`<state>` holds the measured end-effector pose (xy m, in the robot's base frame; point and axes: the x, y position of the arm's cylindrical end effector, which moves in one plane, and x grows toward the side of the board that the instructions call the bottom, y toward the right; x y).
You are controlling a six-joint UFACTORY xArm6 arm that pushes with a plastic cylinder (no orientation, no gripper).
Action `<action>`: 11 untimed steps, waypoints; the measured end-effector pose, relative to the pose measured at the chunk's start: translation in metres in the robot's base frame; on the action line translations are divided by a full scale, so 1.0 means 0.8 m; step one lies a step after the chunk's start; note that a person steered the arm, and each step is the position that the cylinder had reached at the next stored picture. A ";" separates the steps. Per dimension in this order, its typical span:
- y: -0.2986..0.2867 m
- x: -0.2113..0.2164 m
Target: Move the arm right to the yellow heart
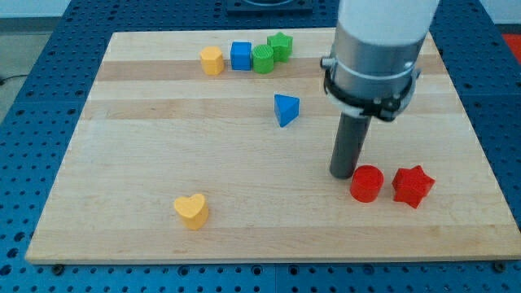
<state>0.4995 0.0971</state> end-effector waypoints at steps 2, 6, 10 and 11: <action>0.024 0.036; -0.059 0.006; -0.016 -0.064; -0.061 0.042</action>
